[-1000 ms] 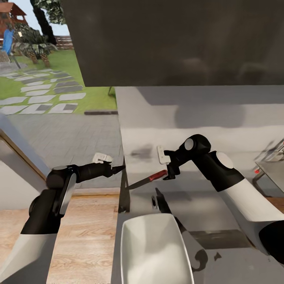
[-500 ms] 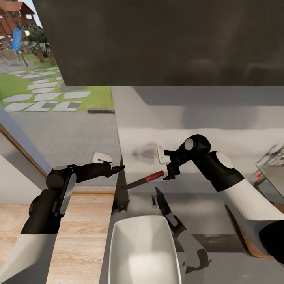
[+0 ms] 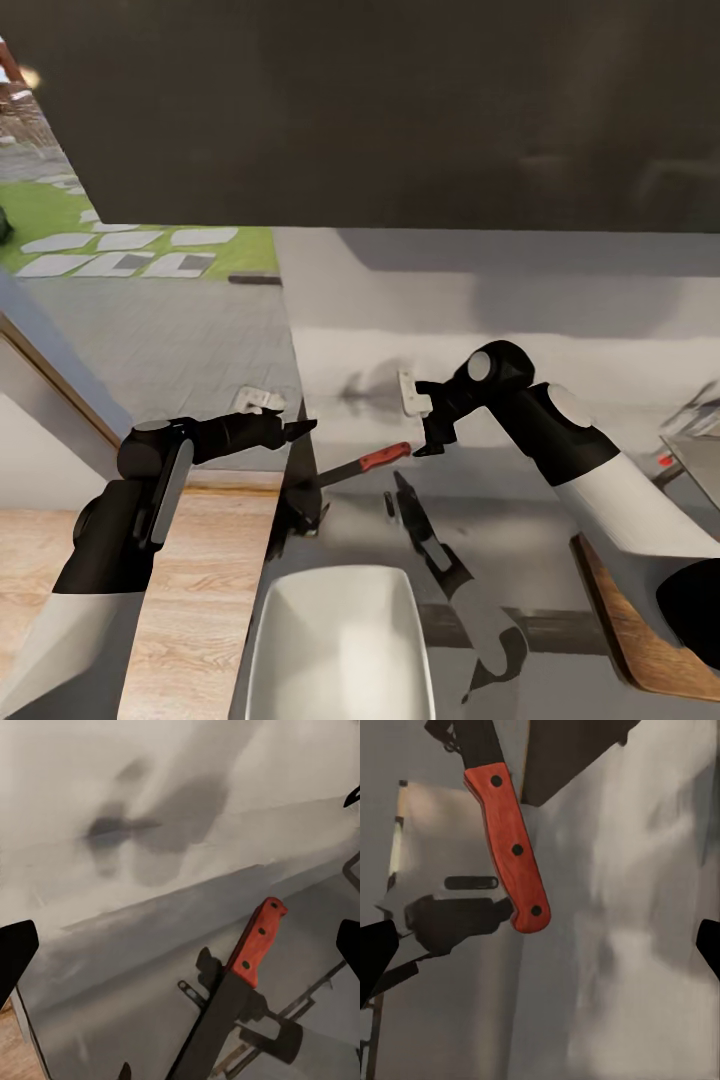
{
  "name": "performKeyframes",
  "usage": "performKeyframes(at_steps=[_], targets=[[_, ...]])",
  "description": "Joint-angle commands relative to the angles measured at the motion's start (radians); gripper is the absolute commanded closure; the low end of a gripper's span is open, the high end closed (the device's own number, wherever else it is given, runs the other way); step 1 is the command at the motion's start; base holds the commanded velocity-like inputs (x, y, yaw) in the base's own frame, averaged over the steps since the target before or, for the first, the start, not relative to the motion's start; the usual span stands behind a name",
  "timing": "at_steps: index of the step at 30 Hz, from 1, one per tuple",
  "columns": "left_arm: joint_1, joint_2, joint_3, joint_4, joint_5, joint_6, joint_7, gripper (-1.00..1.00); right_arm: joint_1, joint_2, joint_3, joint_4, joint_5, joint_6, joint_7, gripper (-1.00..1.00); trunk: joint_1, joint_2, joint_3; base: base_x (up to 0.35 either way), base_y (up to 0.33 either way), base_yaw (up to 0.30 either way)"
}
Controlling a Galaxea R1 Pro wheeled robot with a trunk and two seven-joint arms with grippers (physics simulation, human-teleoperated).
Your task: In the kitchen, take the Vidalia onion out of the sink, dice it on the chopping board with the paring knife, put the diced onion into the bowl on the countertop, then place both the paring knife and the chopping board into the sink.
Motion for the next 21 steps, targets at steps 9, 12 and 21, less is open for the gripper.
performKeyframes(at_steps=[9,12,21], targets=[[-0.001,0.000,0.000,-0.001,0.003,0.007,0.000,-1.00,-0.001,-0.001,0.002,-0.001,0.002,0.010,0.002,-1.00,0.001,-0.002,-0.002,0.004,-0.004,0.002],[-0.001,0.000,-0.001,-0.001,0.003,0.007,0.000,-1.00,-0.001,-0.001,0.002,-0.001,0.002,0.010,0.002,-1.00,0.001,-0.002,-0.002,0.000,0.000,0.000],[-0.001,0.000,0.000,-0.001,0.003,0.007,0.000,-1.00,-0.001,-0.001,0.001,-0.001,0.002,0.010,0.001,-1.00,0.001,-0.002,-0.012,0.000,0.000,0.000]])
